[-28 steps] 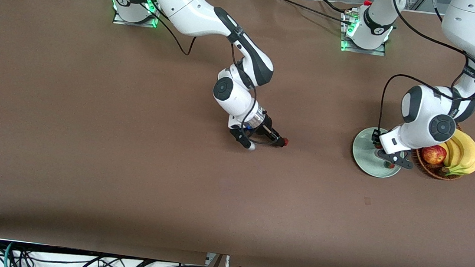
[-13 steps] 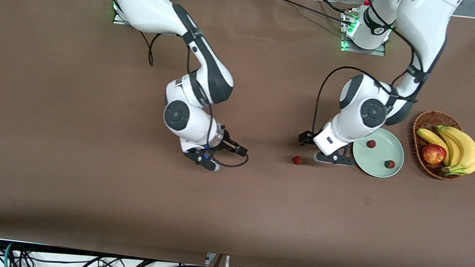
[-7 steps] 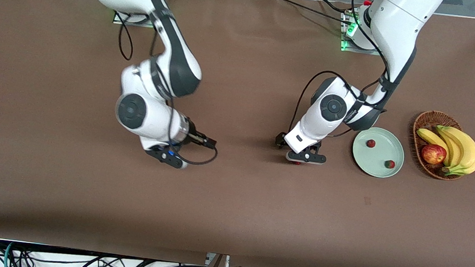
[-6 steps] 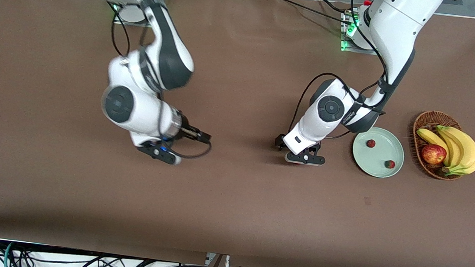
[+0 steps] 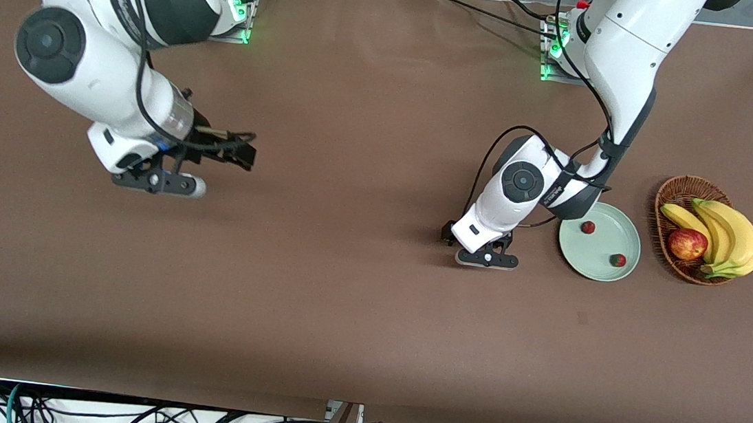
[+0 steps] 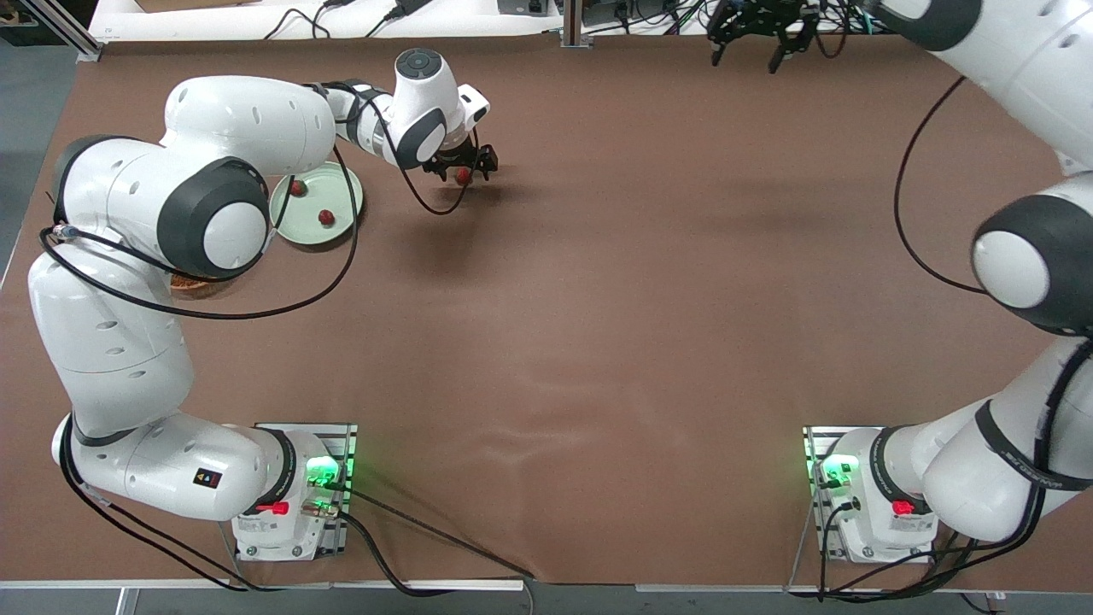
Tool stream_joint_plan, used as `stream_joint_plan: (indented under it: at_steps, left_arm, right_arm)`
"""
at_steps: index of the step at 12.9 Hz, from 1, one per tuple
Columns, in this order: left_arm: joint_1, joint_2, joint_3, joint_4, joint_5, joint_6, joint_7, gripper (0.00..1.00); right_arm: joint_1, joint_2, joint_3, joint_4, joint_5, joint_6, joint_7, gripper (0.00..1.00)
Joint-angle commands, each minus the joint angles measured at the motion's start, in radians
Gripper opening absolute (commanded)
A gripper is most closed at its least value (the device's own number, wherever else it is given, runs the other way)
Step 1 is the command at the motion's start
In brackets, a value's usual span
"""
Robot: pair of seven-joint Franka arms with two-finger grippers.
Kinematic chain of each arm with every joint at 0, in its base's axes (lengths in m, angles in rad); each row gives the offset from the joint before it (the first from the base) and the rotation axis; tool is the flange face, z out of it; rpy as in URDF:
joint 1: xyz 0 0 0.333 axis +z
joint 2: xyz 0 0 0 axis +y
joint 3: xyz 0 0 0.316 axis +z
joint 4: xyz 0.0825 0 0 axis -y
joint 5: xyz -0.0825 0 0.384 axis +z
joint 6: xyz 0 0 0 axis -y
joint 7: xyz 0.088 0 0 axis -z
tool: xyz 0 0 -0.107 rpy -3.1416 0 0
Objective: Collect all strawberries into plate
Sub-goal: 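Grasp the third strawberry with the left gripper while the right gripper withdraws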
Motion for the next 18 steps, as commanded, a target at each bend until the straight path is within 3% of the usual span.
stream_joint_plan:
  at_steps: [1,4,6,7,9,11,12,18]
  left_arm:
    - [-0.005,0.023,0.009,0.018,0.034,0.021,-0.045,0.91]
    - [-0.007,0.027,0.011,0.018,0.044,0.025,-0.065,0.80]
    - [-0.007,0.033,0.013,0.019,0.083,0.027,-0.065,0.75]
    - [-0.007,0.033,0.016,0.019,0.084,0.034,-0.066,0.62]
    - [-0.007,0.037,0.016,0.021,0.084,0.038,-0.072,0.35]
    - [-0.007,0.037,0.017,0.024,0.083,0.038,-0.089,0.09]
    - [-0.007,0.041,0.017,0.025,0.083,0.039,-0.091,0.00]
    - [0.051,-0.040,0.019,0.012,0.083,-0.005,-0.033,0.00]
  right_arm:
    - [0.010,-0.101,-0.040,-0.128,-0.058,0.014,-0.116,1.00]
    - [-0.018,-0.111,-0.077,-0.099,-0.090,0.005,-0.315,1.00]
    - [-0.174,-0.132,0.050,-0.090,-0.090,-0.022,-0.331,1.00]
    - [-0.247,-0.155,0.117,-0.093,-0.105,-0.041,-0.330,1.00]
    - [-0.305,-0.198,0.161,-0.099,-0.149,-0.096,-0.334,1.00]
    - [-0.367,-0.244,0.248,-0.114,-0.212,-0.110,-0.333,1.00]
    - [-0.391,-0.256,0.276,-0.122,-0.214,-0.116,-0.330,1.00]
    - [-0.390,-0.247,0.278,-0.123,-0.214,-0.105,-0.322,1.00]
